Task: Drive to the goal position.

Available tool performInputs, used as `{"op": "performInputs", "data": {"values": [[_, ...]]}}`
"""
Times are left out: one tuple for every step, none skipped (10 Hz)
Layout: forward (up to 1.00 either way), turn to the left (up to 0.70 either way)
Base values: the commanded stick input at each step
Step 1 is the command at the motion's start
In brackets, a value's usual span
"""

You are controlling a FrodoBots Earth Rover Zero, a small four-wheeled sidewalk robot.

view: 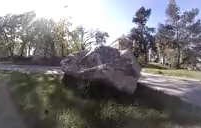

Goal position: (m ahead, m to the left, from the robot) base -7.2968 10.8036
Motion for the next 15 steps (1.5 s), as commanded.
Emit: {"op": "performInputs", "data": {"values": [[0.0,0.0],[0.0,0.0],[0.0,0.0],[0.0,0.0],[0.0,0.27],[0.0,0.7],[0.0,0.7],[0.0,0.7],[0.0,0.7],[0.0,0.7],[0.0,0.7],[0.0,0.7],[0.0,0.7],[0.0,0.7],[0.0,0.7]]}}
